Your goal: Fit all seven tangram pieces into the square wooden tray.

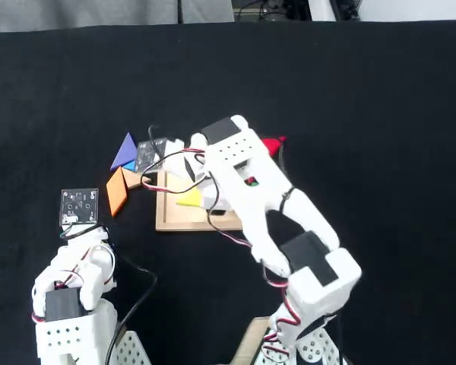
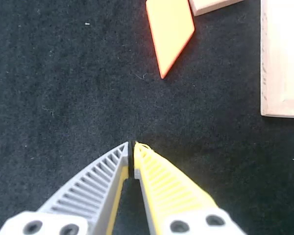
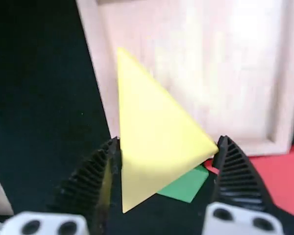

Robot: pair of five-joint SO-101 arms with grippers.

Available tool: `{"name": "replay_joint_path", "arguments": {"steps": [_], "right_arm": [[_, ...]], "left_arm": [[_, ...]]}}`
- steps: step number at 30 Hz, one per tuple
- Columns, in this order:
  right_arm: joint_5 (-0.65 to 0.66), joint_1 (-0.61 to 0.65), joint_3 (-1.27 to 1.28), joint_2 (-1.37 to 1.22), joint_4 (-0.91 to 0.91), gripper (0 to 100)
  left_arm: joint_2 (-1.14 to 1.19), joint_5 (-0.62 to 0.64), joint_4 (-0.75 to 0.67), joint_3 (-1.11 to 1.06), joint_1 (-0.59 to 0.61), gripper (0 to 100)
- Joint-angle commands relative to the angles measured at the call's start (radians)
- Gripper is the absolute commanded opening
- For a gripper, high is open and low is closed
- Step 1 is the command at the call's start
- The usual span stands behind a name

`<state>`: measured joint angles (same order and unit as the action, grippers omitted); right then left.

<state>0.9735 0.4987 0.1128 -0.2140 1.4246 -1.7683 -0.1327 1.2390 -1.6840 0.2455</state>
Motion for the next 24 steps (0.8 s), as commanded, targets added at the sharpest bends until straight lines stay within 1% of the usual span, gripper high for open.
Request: {"name": "replay_joint_path", "arguments": {"steps": [1,5,12,17,24], "right_arm": [[0.051,0.018,-0.071,-0.018,-0.026,25.0],[0.051,0.028,-0.074,-0.022,-0.063,25.0],[0.049,0.11,-0.039,-0.024,-0.095,25.0],[0.049,0.103,0.035,-0.024,-0.143,25.0],[0.049,0.098,0.061,-0.024,-0.141,25.4]], "left_arm": [[-0.003,-0.008,0.006,-0.019,-0.002,3],[-0.003,-0.008,0.006,-0.019,-0.002,3],[-0.003,-0.008,0.006,-0.019,-0.002,3],[-0.003,-0.008,0.006,-0.019,-0.002,3],[-0.003,-0.008,0.006,-0.019,-0.002,3]]}}
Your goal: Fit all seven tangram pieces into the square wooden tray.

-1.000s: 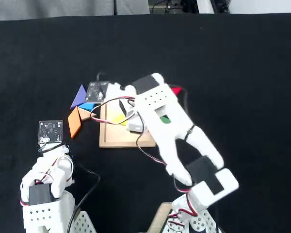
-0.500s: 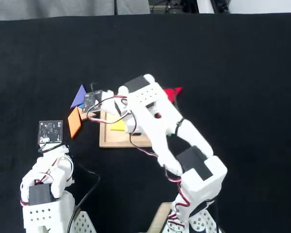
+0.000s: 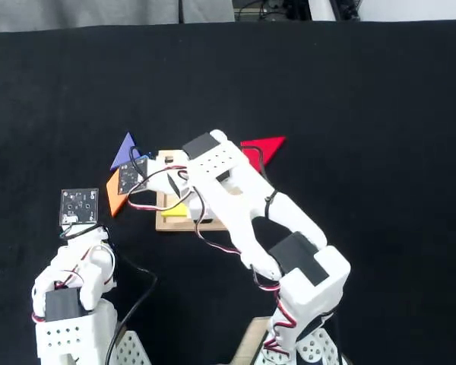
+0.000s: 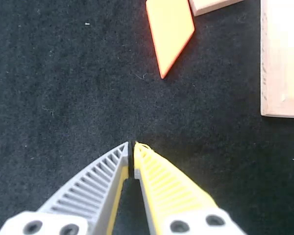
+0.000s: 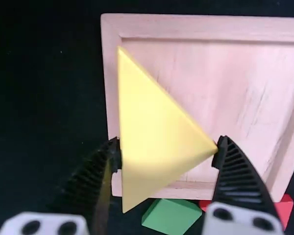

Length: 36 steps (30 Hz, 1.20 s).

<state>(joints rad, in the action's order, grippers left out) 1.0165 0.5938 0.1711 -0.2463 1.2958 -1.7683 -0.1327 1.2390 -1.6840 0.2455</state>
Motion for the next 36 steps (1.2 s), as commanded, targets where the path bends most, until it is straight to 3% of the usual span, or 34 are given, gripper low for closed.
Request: {"name": "replay_joint_path", "arguments": {"steps": [1,16,23,31,33,36], "right_arm": [[0.006,0.003,0.001,0.008,-0.014,25.4],[-0.029,0.003,0.004,0.008,-0.026,25.6],[-0.051,0.005,0.01,0.008,-0.018,43.2],[-0.052,-0.005,-0.019,0.022,-0.018,44.3],[-0.055,-0.029,-0.061,0.035,-0.017,40.5],[-0.084,-0.061,-0.151,0.041,-0.028,20.4]], "left_arm": [[-0.003,-0.008,0.006,-0.019,-0.002,3],[-0.003,-0.008,0.006,-0.019,-0.002,3],[-0.003,-0.008,0.006,-0.019,-0.002,3],[-0.003,-0.008,0.006,-0.019,-0.002,3],[-0.003,-0.008,0.006,-0.019,-0.002,3],[-0.003,-0.008,0.006,-0.019,-0.002,3]]}}
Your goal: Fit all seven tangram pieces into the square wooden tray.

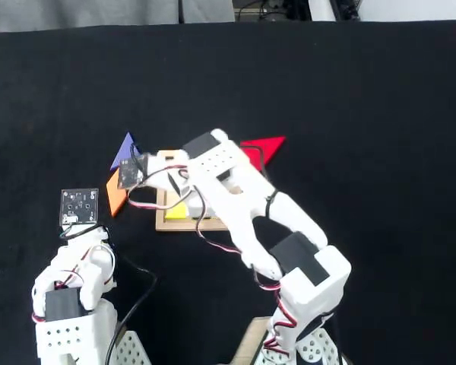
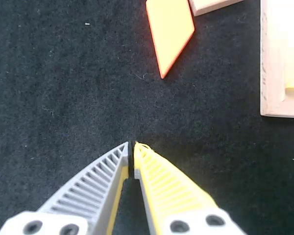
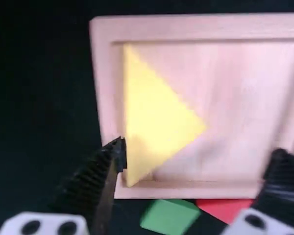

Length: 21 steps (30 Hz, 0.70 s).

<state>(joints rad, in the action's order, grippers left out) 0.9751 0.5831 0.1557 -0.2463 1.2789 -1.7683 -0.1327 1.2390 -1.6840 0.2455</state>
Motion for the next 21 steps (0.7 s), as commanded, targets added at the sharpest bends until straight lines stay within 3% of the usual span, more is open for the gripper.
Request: {"name": "replay_joint_path", "arguments": {"steps": [1,2,3,6,11,21], "right_arm": [[-0.075,-0.057,-0.162,0.031,-0.023,11.0],[-0.112,-0.06,-0.179,0.016,-0.055,1.7],[-0.15,-0.063,-0.193,-0.004,-0.084,1.1],[-0.229,-0.069,-0.205,-0.085,-0.15,10.4],[-0.201,-0.091,-0.252,-0.2,-0.173,0.8],[-0.203,-0.14,-0.266,-0.225,-0.164,1.1]], "left_arm": [[-0.003,-0.008,0.006,-0.019,-0.002,3],[-0.003,-0.008,0.006,-0.019,-0.002,3],[-0.003,-0.008,0.006,-0.019,-0.002,3],[-0.003,-0.008,0.006,-0.019,-0.002,3],[-0.003,-0.008,0.006,-0.019,-0.002,3],[-0.003,-0.008,0.006,-0.019,-0.002,3]]}}
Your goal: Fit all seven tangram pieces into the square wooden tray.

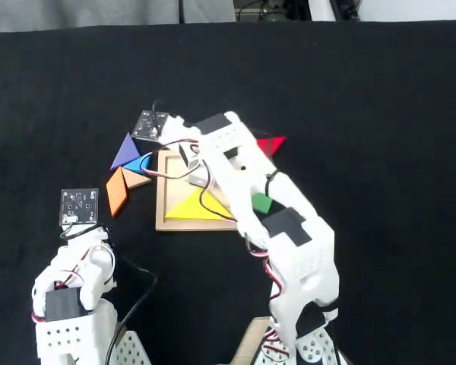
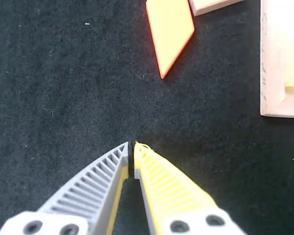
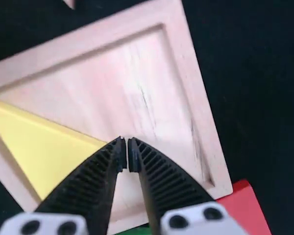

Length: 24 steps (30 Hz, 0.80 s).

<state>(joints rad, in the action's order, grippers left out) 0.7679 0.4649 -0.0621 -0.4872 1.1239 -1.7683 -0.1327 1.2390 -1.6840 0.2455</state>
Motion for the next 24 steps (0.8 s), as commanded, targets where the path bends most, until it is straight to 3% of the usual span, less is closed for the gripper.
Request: {"name": "replay_joint_path", "arguments": {"steps": [1,11,16,24], "right_arm": [[0.005,-0.023,-0.05,0.016,-0.009,1.1],[0.011,-0.012,-0.01,0.016,-0.005,1.1],[0.098,0.038,-0.015,0.015,0.075,1.1],[0.101,0.038,-0.061,0.016,0.149,1.1]], "left_arm": [[-0.003,-0.008,0.006,-0.019,-0.002,3],[-0.003,-0.008,0.006,-0.019,-0.002,3],[-0.003,-0.008,0.006,-0.019,-0.002,3],[-0.003,-0.008,0.006,-0.019,-0.002,3]]}}
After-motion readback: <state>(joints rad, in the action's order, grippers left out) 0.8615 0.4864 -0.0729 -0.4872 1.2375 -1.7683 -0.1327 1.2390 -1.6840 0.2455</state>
